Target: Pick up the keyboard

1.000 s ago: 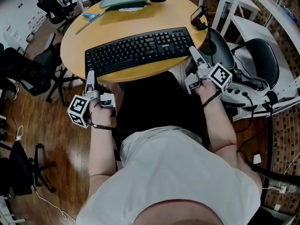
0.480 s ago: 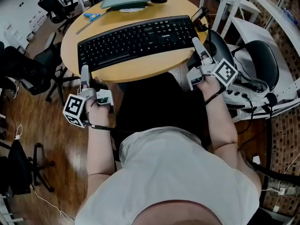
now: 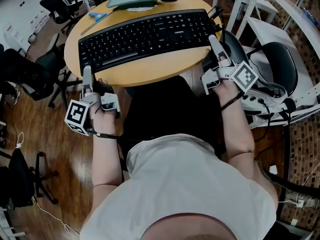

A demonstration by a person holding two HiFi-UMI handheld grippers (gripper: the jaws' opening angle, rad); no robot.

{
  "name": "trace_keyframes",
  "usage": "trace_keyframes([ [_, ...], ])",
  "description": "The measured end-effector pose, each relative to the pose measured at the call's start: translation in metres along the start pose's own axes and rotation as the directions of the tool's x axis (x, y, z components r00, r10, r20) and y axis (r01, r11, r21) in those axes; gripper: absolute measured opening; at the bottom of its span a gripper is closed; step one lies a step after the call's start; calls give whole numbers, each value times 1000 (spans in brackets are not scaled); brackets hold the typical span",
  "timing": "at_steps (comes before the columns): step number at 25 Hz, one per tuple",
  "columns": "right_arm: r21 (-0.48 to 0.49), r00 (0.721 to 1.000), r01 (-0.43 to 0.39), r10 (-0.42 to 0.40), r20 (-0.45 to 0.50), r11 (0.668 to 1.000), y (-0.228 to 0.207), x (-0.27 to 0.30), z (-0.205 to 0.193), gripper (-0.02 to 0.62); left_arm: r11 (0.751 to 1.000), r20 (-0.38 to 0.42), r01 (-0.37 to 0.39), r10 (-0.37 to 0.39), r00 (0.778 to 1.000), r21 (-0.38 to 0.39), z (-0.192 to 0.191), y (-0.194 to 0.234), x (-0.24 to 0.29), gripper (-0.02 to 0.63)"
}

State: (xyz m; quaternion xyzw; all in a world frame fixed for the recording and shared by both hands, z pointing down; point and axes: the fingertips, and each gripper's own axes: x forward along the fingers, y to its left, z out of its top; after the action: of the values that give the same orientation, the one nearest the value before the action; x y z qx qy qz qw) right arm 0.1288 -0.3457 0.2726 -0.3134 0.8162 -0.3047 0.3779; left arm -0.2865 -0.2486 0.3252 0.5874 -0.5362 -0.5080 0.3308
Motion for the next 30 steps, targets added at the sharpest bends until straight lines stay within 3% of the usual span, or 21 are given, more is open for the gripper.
trace_keyframes([
  [30, 2, 1000, 3, -3, -4, 1000, -3, -2, -3, 123, 1000, 8, 5, -5, 1000, -4, -1, 1, -3, 420],
])
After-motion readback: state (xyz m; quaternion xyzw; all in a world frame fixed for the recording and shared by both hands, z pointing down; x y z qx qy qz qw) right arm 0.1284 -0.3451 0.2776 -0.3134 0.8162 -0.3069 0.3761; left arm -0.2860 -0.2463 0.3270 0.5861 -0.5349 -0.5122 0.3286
